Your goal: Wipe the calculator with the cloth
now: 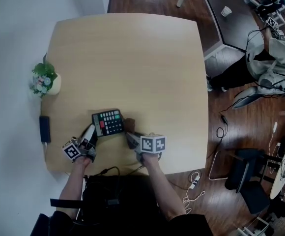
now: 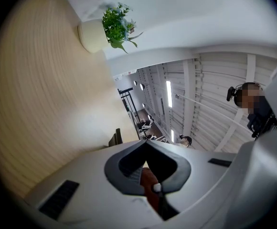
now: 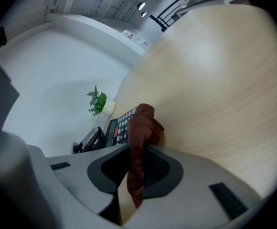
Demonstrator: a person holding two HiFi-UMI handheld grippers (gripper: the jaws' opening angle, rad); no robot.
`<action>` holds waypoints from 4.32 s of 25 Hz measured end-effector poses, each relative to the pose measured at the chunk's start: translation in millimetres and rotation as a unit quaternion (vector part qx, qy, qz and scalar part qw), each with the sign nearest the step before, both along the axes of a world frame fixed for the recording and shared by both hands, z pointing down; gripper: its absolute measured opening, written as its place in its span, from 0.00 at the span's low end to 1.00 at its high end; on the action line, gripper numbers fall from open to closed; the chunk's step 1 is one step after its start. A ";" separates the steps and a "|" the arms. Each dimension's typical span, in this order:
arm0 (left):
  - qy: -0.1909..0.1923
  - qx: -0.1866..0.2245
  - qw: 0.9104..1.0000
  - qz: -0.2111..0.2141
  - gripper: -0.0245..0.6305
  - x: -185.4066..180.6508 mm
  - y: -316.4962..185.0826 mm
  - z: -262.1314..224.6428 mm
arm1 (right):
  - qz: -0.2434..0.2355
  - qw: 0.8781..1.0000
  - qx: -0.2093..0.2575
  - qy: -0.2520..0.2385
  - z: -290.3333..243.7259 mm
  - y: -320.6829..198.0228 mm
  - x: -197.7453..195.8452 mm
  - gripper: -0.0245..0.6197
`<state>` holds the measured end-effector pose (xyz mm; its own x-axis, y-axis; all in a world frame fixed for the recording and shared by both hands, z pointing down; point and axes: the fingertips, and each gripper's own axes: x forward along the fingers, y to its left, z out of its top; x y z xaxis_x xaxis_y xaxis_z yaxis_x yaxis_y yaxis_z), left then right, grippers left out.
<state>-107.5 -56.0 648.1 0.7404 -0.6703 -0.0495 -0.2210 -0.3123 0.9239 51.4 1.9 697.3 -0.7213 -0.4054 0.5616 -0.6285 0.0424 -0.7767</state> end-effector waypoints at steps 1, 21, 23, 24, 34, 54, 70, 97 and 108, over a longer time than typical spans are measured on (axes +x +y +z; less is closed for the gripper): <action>0.001 0.001 1.000 0.001 0.04 -0.2 -0.5 -0.3 | 0.005 1.000 0.021 0.007 -6.1 -14.4 4.4 0.14; -0.040 0.023 0.998 0.034 0.04 -3.7 4.7 1.7 | 0.011 1.000 0.004 -0.021 4.6 32.5 -7.8 0.14; -0.095 0.064 0.991 0.062 0.04 -15.4 9.7 -5.3 | 0.019 1.000 0.000 -0.012 3.6 60.3 -1.1 0.14; -0.138 0.099 0.982 0.086 0.04 -21.4 13.1 -10.6 | 0.023 1.000 0.001 -0.005 3.1 68.3 3.5 0.14; -0.622 0.496 0.455 0.401 0.49 -13.7 40.0 40.2 | 0.104 0.993 0.051 0.028 -24.8 53.1 46.5 0.14; -0.441 0.327 0.759 0.350 0.12 55.7 -6.0 -31.2 | 0.228 0.969 0.081 0.057 -83.9 108.9 55.9 0.14; 0.047 0.169 0.952 0.252 0.12 -6.8 56.6 -187.4 | -0.148 0.910 0.382 0.066 -319.0 -0.7 -103.1 0.14; -0.034 0.220 0.948 0.226 0.12 110.4 182.7 -202.0 | -0.238 0.878 0.413 0.055 -303.8 78.8 8.8 0.14; 0.056 0.198 0.962 0.178 0.12 72.7 173.4 -206.7 | -0.102 0.903 0.394 0.137 -294.3 43.4 96.7 0.14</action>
